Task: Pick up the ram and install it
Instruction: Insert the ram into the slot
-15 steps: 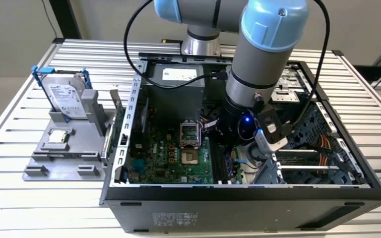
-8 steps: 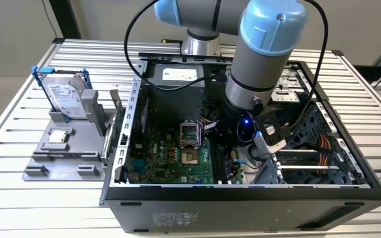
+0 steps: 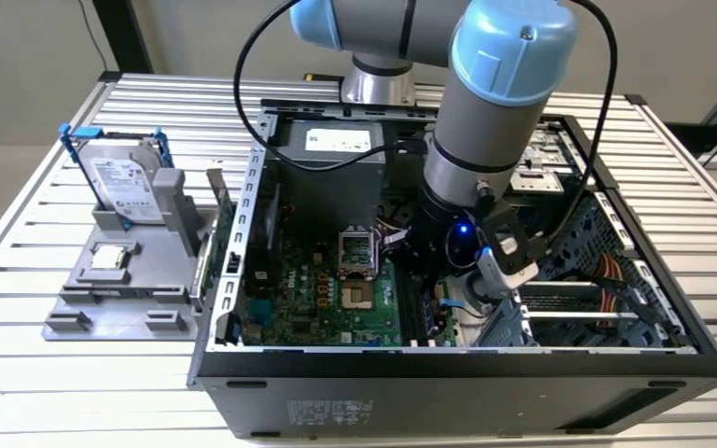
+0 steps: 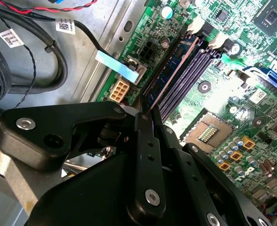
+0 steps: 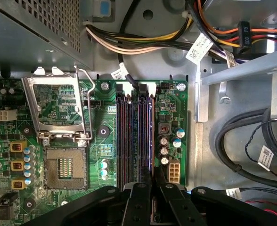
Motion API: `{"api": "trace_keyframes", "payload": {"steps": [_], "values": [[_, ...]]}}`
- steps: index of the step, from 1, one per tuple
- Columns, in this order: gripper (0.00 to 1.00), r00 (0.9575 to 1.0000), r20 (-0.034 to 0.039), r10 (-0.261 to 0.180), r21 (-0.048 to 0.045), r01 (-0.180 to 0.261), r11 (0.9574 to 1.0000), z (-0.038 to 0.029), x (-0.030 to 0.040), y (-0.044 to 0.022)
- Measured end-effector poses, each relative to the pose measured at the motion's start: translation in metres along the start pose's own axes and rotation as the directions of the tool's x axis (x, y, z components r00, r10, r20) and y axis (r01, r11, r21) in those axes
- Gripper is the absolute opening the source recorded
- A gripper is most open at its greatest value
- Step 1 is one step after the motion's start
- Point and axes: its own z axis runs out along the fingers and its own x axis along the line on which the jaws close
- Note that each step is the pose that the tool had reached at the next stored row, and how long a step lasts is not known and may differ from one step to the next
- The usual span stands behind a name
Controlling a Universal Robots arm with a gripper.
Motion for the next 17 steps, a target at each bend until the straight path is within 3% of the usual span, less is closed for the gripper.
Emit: {"api": "trace_keyframes", "payload": {"steps": [8,13,17], "values": [[0.0,1.0,-0.0001,0.002,0.0007,-0.002,1.0,0.0003,-0.0001,0.0001],[0.0,0.9996,0.0001,0.027,0.0102,-0.027,0.9996,0.001,-0.0002,0.0002],[0.0,0.9996,0.0001,0.029,0.0117,-0.029,0.9995,0.0023,-0.0002,0.0001]]}}
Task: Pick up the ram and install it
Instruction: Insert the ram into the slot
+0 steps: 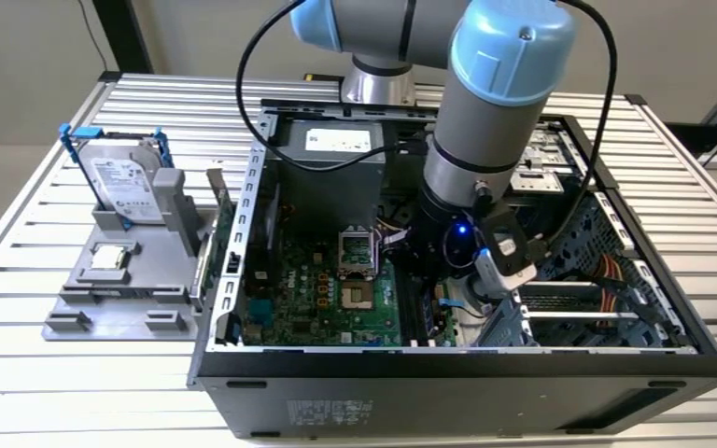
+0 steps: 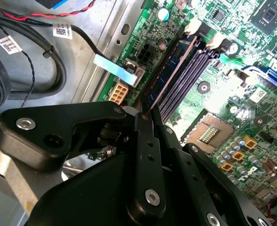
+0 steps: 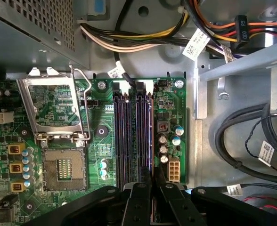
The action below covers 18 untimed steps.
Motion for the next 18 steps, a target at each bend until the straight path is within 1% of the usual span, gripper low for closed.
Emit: {"api": "trace_keyframes", "payload": {"steps": [7,14,15,18], "values": [[0.0,1.0,-0.0001,0.0,0.0,0.0,1.0,0.0027,0.0,0.0001],[0.0,1.0,-0.0004,0.001,0.0009,-0.001,1.0,0.0027,0.0002,-0.0002],[1.0,1.0,-0.0003,0.001,0.0004,-0.001,1.0,0.0027,0.0002,-0.0001],[1.0,1.0,-0.0001,0.001,0.0001,-0.001,1.0,0.0028,0.0001,0.0]]}}
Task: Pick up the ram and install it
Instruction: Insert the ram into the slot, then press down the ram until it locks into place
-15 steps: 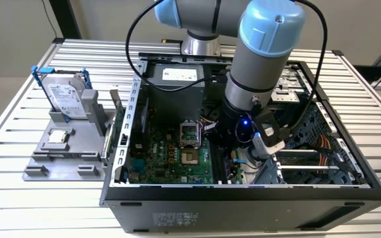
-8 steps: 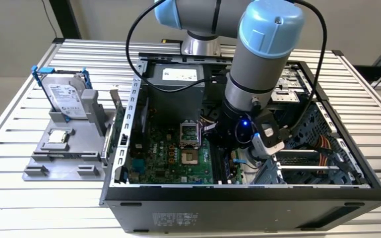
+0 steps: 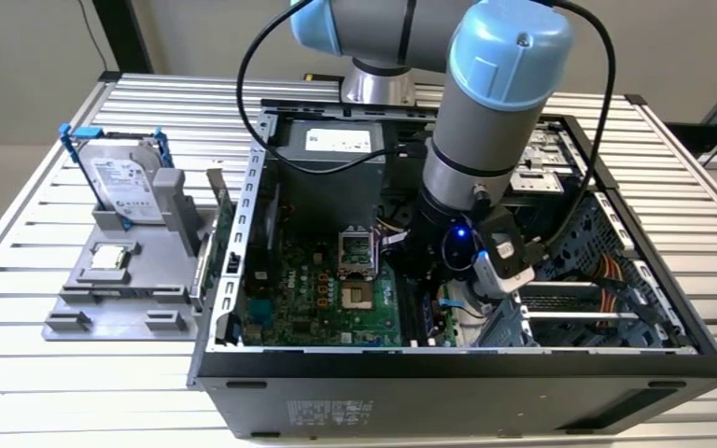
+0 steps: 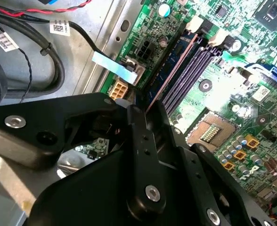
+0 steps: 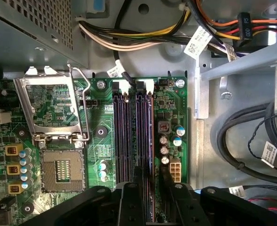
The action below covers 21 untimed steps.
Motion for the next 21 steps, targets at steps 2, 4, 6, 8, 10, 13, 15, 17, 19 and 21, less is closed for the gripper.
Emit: {"api": "trace_keyframes", "payload": {"steps": [2,4,6,8,10,13,15,17,19,21], "values": [[1.0,1.0,0.0,0.0,0.0002,0.0,1.0,0.0,-0.0001,0.0],[1.0,1.0,0.0,0.0,0.0001,0.0,1.0,-0.0002,-0.0001,0.0],[1.0,1.0,0.0,0.0,0.0002,0.0,1.0,-0.0022,-0.0001,-0.0001],[1.0,1.0,0.0,0.0,0.0001,0.0,1.0,-0.0073,0.0,-0.0002],[1.0,1.0,0.0,0.0,0.0001,0.0,1.0,-0.0135,0.0,-0.0003],[1.0,1.0,-0.0001,0.0,0.0002,0.0,1.0,-0.0249,-0.0001,-0.0007],[1.0,1.0,0.0,0.0,0.0001,0.0,1.0,-0.0322,-0.0001,-0.0008],[1.0,1.0,0.0,0.0,0.0002,0.0,1.0,-0.0359,-0.0001,-0.0009],[1.0,1.0,0.0,0.0,0.0001,0.0,1.0,-0.0394,-0.0001,-0.001],[1.0,1.0,0.0,0.0,0.0,0.0,1.0,-0.0414,-0.0001,-0.001]]}}
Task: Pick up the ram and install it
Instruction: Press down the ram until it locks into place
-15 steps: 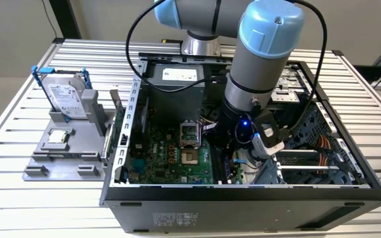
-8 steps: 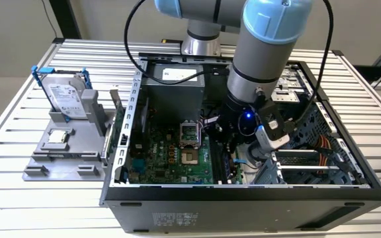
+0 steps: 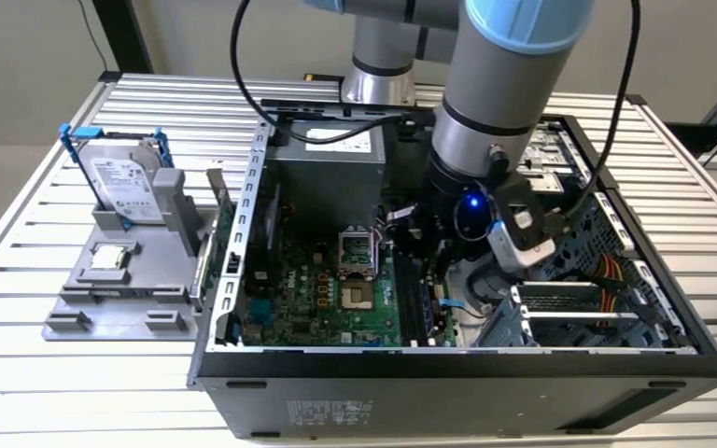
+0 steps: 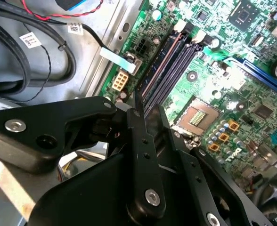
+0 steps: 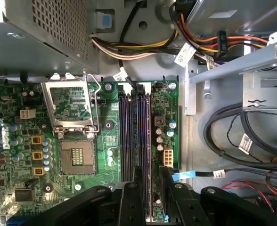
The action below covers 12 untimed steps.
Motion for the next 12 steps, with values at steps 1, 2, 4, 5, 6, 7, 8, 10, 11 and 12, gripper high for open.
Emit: {"api": "trace_keyframes", "payload": {"steps": [1,2,4,5,6,7,8,10,11,12], "values": [[1.0,1.0,0.0,0.0,0.0,0.0,1.0,-0.001,0.0,0.0],[1.0,1.0,0.0,0.0,0.0001,0.0,1.0,-0.0018,0.0,-0.0001],[1.0,1.0,0.0,0.0,-0.0002,0.0,1.0,-0.0019,0.0,-0.0001],[1.0,1.0,0.0,0.0,-0.0002,0.0,1.0,-0.0019,0.0,-0.0001],[1.0,1.0,0.0,0.0,-0.0002,0.0,1.0,-0.0019,0.0,-0.0001],[0.0,1.0,0.0,0.0,0.0,0.0,1.0,-0.002,0.0,-0.0001],[0.0,1.0,0.0,0.0,0.0,0.0,1.0,-0.002,0.0,-0.0001],[0.0,1.0,0.0,0.0,0.0,0.0,1.0,-0.002,0.0,-0.0001],[0.0,1.0,0.0,0.0,0.0,0.0,1.0,-0.002,0.0,-0.0001],[0.0,1.0,0.0,0.0,0.0,0.0,1.0,-0.002,0.0,-0.0002]]}}
